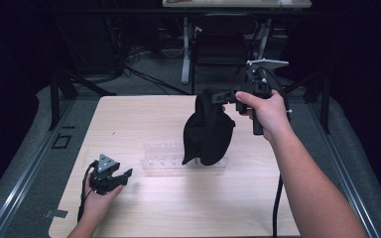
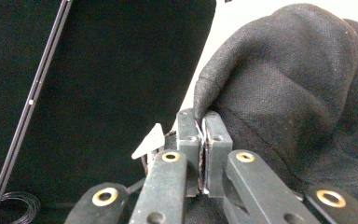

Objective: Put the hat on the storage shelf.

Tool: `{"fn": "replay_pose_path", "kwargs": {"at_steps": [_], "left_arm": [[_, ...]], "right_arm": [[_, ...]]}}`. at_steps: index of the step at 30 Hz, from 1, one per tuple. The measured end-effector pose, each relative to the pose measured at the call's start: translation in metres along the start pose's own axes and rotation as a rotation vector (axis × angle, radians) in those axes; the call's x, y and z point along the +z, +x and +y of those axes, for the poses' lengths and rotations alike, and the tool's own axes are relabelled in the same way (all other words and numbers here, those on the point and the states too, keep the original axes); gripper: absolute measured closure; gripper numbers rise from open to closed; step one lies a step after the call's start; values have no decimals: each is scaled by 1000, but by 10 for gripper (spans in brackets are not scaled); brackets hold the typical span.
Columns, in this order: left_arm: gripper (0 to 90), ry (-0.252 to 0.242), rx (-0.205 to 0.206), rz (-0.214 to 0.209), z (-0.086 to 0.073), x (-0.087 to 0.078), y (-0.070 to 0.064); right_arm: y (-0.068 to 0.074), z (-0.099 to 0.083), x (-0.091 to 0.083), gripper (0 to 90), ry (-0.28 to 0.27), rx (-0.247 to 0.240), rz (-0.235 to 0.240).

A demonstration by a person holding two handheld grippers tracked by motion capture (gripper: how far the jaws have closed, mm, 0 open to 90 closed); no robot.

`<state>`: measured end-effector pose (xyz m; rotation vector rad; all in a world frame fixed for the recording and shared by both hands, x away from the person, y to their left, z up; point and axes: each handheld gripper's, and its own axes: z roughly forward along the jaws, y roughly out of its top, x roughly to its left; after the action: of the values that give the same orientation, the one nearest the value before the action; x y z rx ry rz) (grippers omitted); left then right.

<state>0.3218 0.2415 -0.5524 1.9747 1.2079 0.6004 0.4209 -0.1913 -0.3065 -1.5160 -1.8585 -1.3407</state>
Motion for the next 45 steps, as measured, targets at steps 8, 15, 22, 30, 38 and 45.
{"fn": "replay_pose_path", "kwargs": {"at_steps": [8, 15, 22, 30, 38, 45], "left_arm": [[461, -50, 35, -37, 12, -8, -14], [473, -72, 79, -91, 28, -15, -33], [498, -68, 126, -130, 41, -17, -52], [544, -74, 165, -193, 57, -17, -74], [580, -85, 193, -248, 70, -13, -96], [618, -87, 210, -282, 77, -10, -110]], "right_arm": [[0, -1, 9, 882, 8, 3, 6], [-2, -2, 14, 882, -2, 12, 30], [0, -2, 18, 880, 4, 8, 34], [3, -2, 24, 879, 2, 2, 41], [6, -1, 30, 878, 5, 0, 50], [7, -1, 33, 878, 7, -3, 57]]}}
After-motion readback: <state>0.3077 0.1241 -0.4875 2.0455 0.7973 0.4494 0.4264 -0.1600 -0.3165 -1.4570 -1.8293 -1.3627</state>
